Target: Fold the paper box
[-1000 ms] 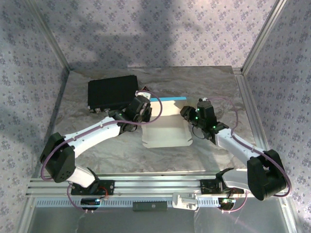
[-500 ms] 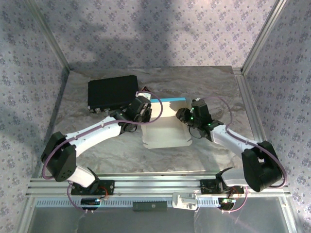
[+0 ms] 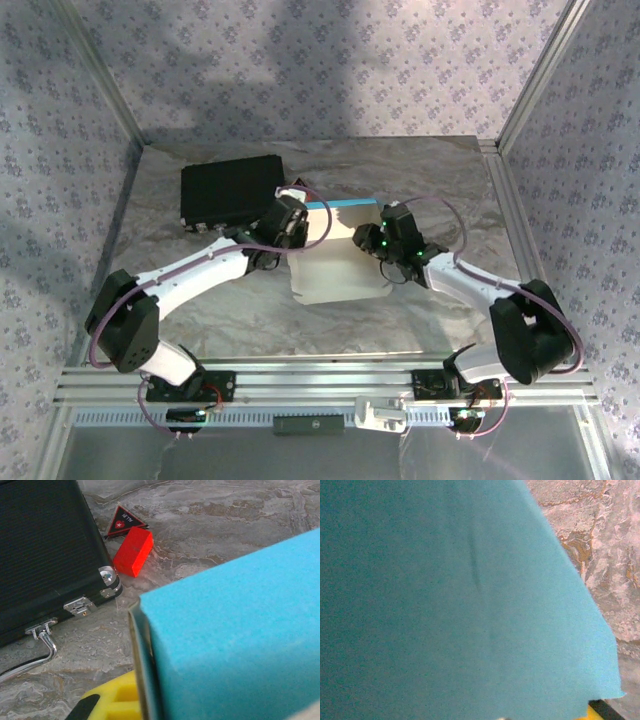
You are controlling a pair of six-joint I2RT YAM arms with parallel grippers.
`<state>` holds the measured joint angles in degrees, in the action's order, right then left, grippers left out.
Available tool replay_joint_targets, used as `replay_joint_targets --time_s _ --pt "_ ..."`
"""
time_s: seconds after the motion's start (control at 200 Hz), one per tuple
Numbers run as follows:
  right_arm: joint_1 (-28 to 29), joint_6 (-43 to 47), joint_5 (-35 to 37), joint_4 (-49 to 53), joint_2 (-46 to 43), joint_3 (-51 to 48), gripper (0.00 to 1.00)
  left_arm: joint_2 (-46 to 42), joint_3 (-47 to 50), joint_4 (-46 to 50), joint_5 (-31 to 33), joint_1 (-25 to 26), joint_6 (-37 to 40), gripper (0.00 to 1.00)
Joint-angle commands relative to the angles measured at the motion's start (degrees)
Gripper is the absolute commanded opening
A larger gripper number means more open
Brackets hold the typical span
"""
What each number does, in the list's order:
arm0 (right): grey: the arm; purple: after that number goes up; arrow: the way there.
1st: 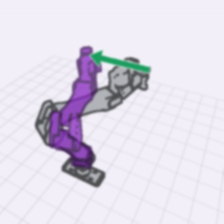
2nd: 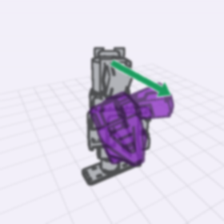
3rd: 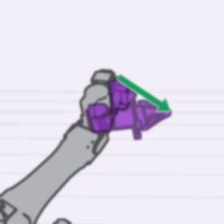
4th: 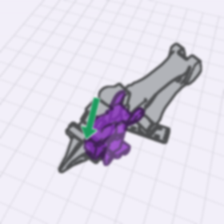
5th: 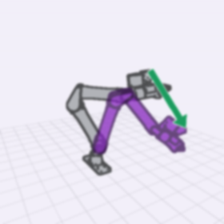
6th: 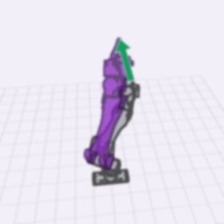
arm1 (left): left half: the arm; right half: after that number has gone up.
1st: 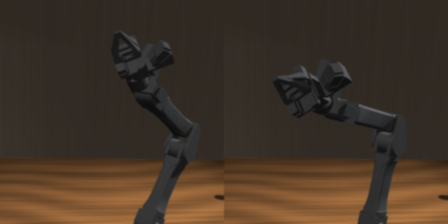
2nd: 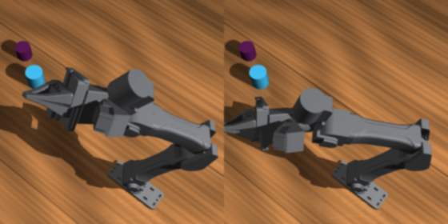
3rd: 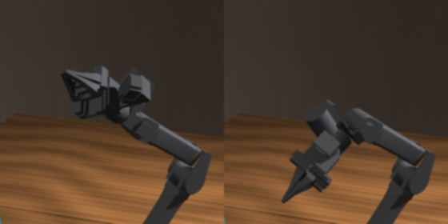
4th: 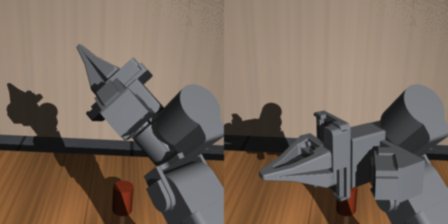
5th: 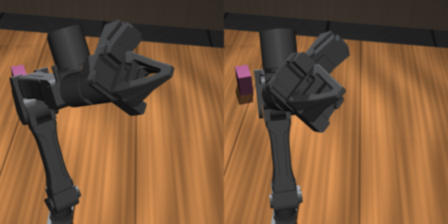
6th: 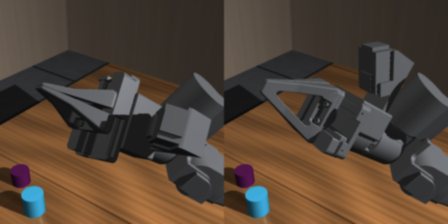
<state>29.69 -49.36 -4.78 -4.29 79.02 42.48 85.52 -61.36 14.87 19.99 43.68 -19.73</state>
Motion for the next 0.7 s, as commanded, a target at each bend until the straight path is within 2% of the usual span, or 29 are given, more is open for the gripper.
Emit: replay_joint_targets --time_s 0.0,0.17,0.315,0.515,0.695 --pt "0.4 3.7 1.9 4.2 -7.0 1.0 0.34 -1.7 -1.5 -1.6 -4.6 -2.6 0.4 0.0" --pt "-1.6 5.8 1.4 9.5 -18.4 -1.4 0.44 -3.2 -2.0 -2.3 -10.1 -7.6 2.7 0.0" --pt "-4.0 2.5 -1.9 8.4 -23.5 -5.7 0.4 -4.0 -1.8 -4.2 -14.1 -11.6 3.5 0.0" --pt "-0.2 -2.2 -2.9 1.2 -17.3 -4.8 0.35 -4.6 -0.4 -6.7 -15.7 -13.7 3.9 0.0" --pt "0.7 -0.5 2.5 7.6 -7.5 1.5 0.31 -5.3 0.7 -7.1 -17.3 -16.4 3.0 0.0"
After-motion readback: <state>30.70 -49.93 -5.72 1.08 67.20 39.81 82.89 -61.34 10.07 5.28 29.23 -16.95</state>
